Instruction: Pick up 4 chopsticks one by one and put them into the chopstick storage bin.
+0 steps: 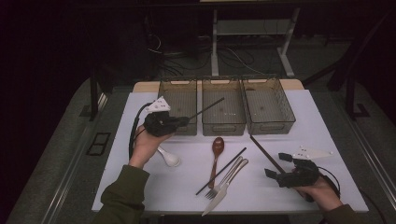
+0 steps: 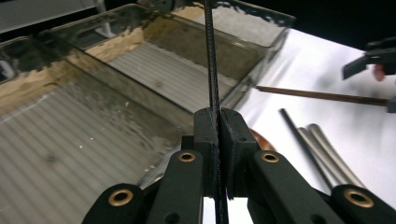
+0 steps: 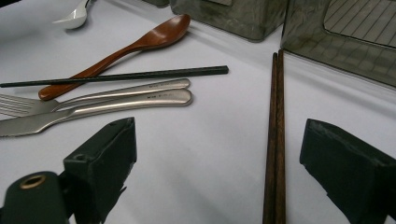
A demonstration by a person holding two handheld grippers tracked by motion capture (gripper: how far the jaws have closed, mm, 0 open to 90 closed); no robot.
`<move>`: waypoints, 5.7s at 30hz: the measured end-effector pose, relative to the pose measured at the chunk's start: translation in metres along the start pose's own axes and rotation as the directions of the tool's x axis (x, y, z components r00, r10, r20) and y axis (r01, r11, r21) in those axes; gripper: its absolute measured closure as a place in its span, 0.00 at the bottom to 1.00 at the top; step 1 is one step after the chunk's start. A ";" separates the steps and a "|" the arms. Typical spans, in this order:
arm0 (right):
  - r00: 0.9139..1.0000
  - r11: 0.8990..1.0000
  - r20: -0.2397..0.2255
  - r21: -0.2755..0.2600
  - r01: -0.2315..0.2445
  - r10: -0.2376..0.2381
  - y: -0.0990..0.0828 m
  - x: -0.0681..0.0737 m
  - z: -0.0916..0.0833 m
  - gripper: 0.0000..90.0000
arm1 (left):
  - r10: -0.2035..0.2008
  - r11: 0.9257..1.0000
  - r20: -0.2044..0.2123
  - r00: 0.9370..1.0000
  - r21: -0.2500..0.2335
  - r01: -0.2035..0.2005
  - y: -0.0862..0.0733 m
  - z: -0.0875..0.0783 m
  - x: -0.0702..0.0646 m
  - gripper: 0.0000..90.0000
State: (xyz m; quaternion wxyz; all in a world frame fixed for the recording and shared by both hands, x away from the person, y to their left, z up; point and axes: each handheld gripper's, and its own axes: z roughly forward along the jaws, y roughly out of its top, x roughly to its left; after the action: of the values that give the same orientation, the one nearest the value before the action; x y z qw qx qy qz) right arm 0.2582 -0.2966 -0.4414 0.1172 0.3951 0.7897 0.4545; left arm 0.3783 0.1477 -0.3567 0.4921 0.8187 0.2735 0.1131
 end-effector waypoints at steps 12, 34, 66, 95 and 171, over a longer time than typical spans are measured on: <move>1.000 1.000 0.005 -0.002 -0.006 0.006 0.000 -0.001 0.001 0.12 | -0.029 1.000 -0.090 0.995 -0.010 0.028 0.004 0.008 0.030 0.93; 1.000 1.000 0.005 0.002 -0.007 0.007 0.000 -0.002 0.002 0.12 | -0.168 0.983 -0.254 0.953 0.026 0.180 -0.003 0.028 0.084 0.93; 1.000 1.000 -0.001 -0.003 -0.014 0.014 0.001 -0.002 0.001 0.12 | -0.232 0.969 -0.272 0.934 0.022 0.247 0.004 0.032 0.083 0.60; 1.000 0.999 0.010 -0.040 -0.006 0.007 0.003 0.001 0.000 0.12 | -0.092 0.995 -0.121 0.988 0.025 0.096 -0.006 0.011 0.001 0.32; 0.999 1.000 0.035 -0.018 0.000 0.000 0.002 0.000 0.002 0.12 | -0.050 0.982 0.184 0.982 0.186 0.015 -0.086 0.039 -0.120 0.83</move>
State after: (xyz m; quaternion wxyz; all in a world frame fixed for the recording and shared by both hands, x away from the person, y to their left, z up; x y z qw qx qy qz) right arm 0.2604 -0.2946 -0.4414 0.1346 0.4019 0.7835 0.4544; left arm 0.2681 0.0824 -0.4401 0.4401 0.8629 0.2486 0.0013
